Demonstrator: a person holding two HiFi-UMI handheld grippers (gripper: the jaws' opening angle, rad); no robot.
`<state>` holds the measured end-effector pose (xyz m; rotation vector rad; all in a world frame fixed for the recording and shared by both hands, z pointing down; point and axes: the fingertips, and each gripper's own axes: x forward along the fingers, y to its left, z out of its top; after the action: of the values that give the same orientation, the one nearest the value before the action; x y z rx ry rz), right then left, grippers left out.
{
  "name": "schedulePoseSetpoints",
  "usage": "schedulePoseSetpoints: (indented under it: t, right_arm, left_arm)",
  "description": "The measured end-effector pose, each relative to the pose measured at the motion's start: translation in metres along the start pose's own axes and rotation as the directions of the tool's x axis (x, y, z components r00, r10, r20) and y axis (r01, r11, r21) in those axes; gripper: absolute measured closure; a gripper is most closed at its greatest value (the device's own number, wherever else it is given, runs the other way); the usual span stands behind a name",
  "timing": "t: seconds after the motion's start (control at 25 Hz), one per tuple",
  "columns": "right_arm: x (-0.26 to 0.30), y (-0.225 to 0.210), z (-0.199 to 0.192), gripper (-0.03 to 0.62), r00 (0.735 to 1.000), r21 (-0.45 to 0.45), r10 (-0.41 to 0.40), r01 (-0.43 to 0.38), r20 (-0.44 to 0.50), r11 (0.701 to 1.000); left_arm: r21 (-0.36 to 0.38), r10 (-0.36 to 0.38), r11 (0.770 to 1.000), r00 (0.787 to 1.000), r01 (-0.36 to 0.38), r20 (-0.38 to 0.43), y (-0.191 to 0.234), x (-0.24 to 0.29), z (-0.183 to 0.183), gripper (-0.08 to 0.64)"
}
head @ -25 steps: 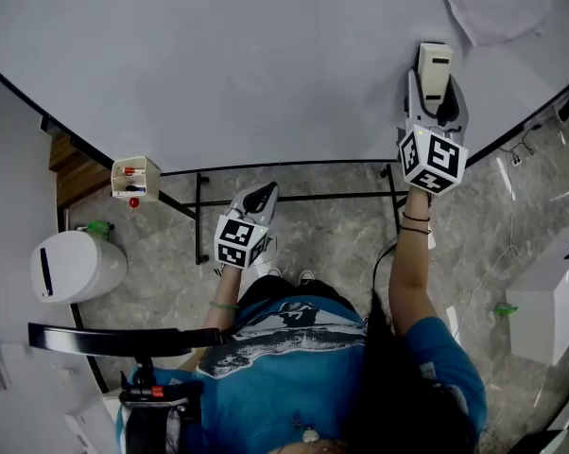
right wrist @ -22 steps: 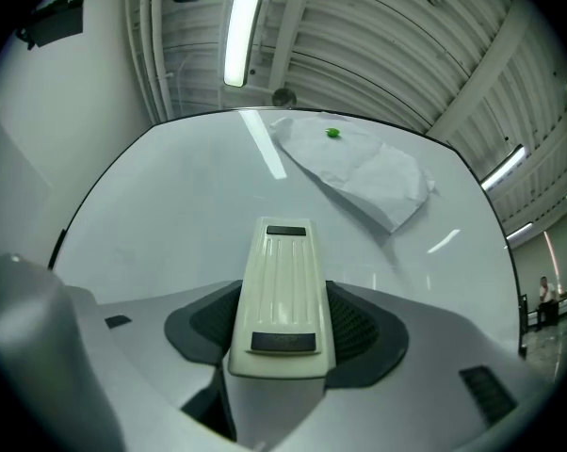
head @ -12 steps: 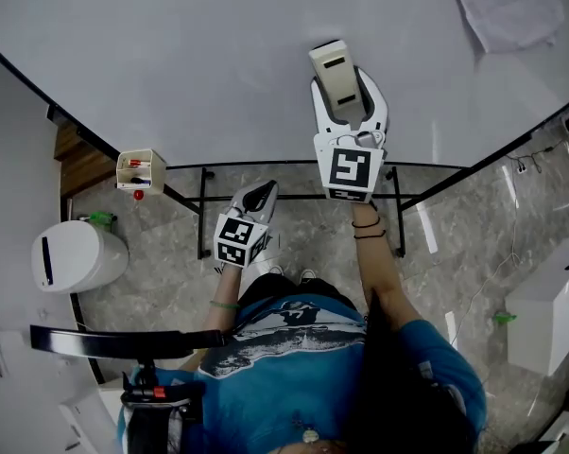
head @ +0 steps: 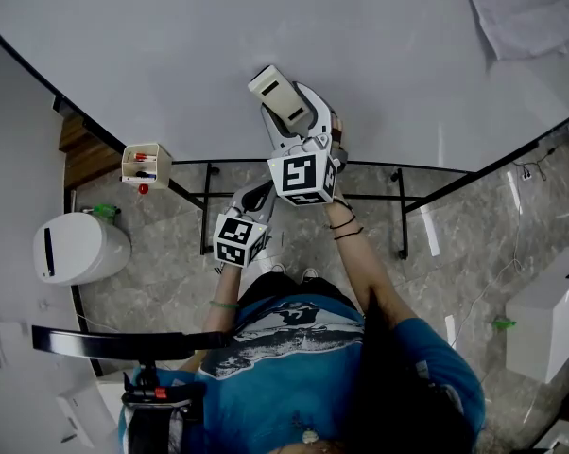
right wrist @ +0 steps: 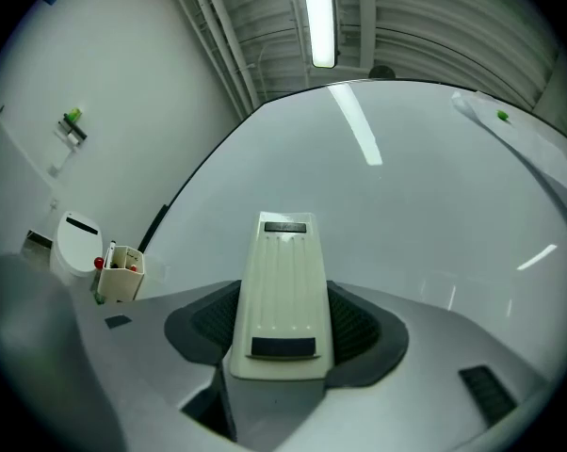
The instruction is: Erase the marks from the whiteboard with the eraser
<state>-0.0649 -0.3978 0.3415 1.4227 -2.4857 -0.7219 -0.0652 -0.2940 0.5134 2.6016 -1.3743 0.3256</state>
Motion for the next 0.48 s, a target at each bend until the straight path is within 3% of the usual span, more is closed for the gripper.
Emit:
schedulePoseSetpoints:
  t: [0.24,0.36,0.48]
  right_arm:
    - [-0.023,-0.03,0.011,0.328,0.999,0.044,-0.021,0.019,0.045,0.999]
    - [-0.049,-0.077,0.023,0.328,0.989,0.13,-0.098,0.084,0.107,0.988]
    - [-0.082,-0.138,0.021,0.328,0.975,0.176,-0.205,0.187,0.087,0.966]
  left_arm:
    - [0.001,-0.015,1.0,1.0,0.015,-0.01,-0.007,0.011,-0.004,0.557]
    - [0.01,-0.039,0.999,0.999,0.039,-0.014,-0.016,0.02,-0.004,0.557]
    - [0.016,-0.065,0.998,0.998,0.065,-0.017,-0.026,0.025,-0.003,0.557]
